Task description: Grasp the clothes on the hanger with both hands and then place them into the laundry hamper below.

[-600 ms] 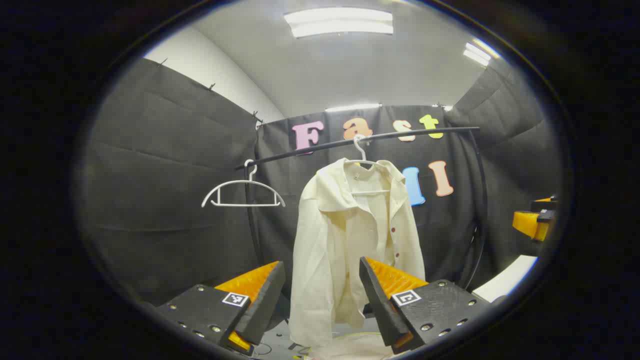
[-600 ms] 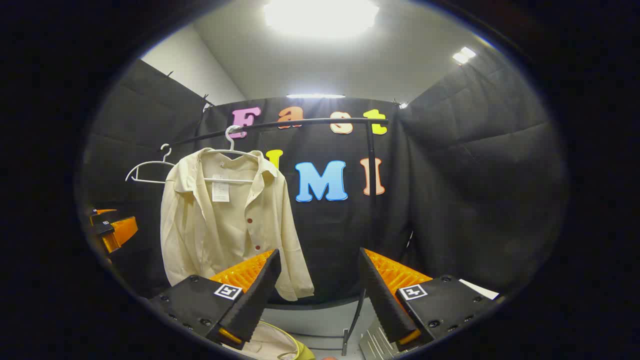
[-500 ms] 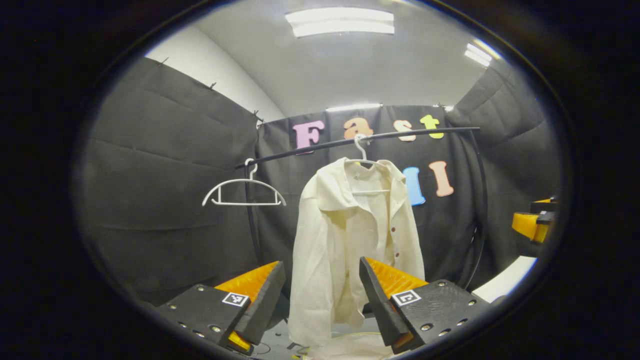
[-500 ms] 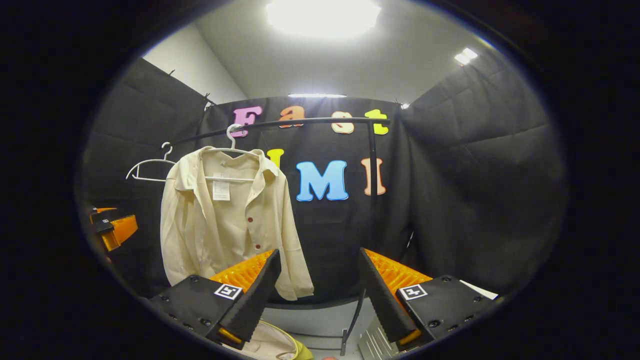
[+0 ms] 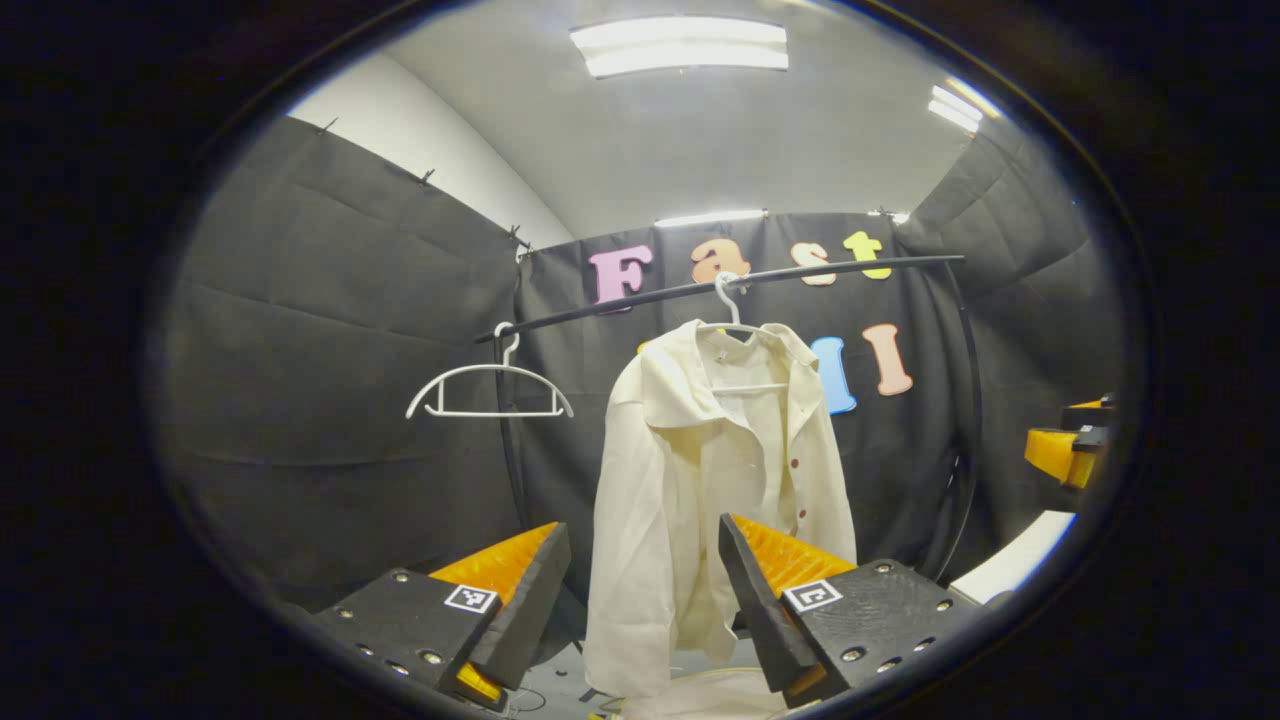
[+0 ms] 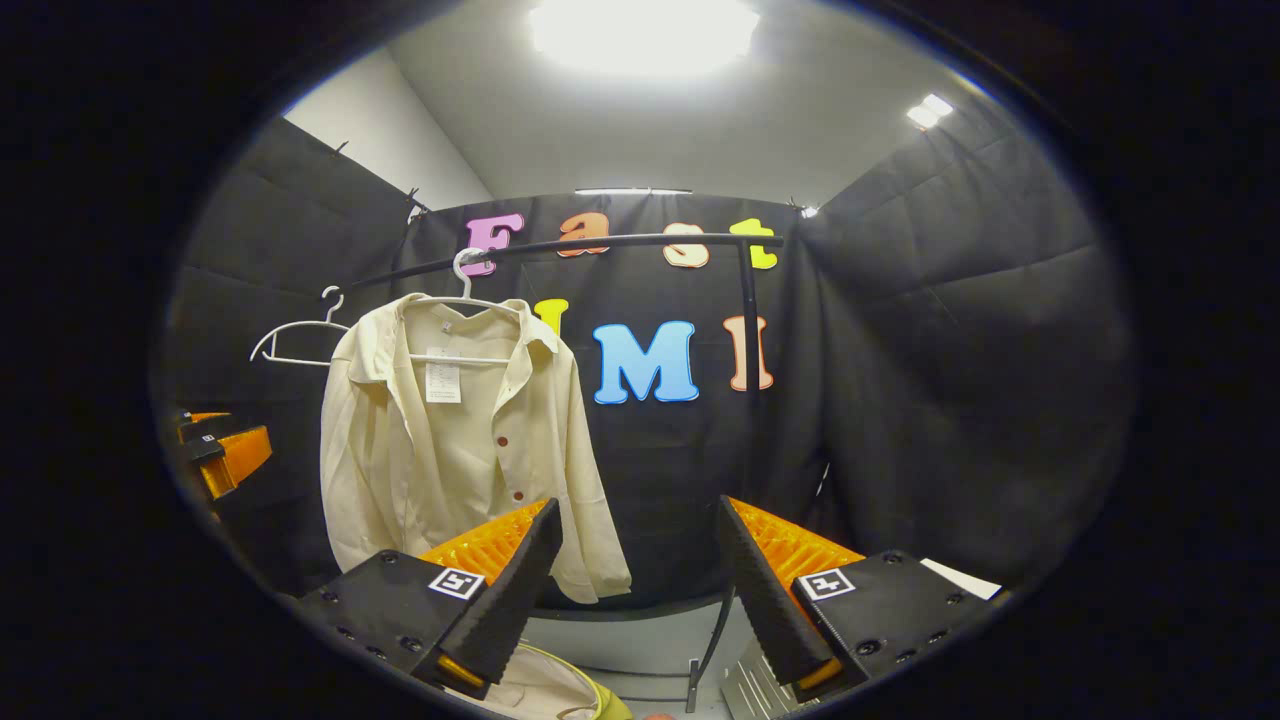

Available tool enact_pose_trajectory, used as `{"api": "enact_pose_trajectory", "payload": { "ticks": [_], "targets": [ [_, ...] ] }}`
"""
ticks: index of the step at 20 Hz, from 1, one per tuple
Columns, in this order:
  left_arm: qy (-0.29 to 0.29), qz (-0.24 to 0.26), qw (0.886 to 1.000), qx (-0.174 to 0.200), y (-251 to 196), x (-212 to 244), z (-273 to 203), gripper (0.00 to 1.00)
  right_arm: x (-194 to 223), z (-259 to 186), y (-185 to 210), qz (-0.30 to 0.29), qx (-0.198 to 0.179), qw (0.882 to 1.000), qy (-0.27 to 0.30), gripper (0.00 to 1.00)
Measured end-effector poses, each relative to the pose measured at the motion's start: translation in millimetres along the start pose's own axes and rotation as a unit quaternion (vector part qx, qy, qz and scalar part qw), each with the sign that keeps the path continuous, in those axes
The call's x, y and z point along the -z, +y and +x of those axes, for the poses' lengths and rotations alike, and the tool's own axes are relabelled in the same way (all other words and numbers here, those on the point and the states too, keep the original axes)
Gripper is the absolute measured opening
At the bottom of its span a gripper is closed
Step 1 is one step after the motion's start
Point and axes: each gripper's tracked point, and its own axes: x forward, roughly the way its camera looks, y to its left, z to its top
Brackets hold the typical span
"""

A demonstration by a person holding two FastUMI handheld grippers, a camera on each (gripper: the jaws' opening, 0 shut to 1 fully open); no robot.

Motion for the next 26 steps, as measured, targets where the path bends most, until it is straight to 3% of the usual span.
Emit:
{"api": "enact_pose_trajectory", "payload": {
  "ticks": [16, 21, 26],
  "targets": [
    [-0.025, -0.021, 0.999, 0.034, 15, -15, 37, 0.88, -19, 23, 41, 0.008, 0.013, 0.999, -0.029, 0.98],
    [-0.033, -0.026, 0.999, 0.028, 5, -29, 54, 0.88, -38, 59, 52, 0.007, -0.01, 0.999, -0.047, 0.98],
    [-0.036, -0.024, 0.999, 0.008, -25, -36, 88, 0.88, -48, 114, 66, 0.015, -0.061, 0.997, -0.053, 0.97]
  ]
}}
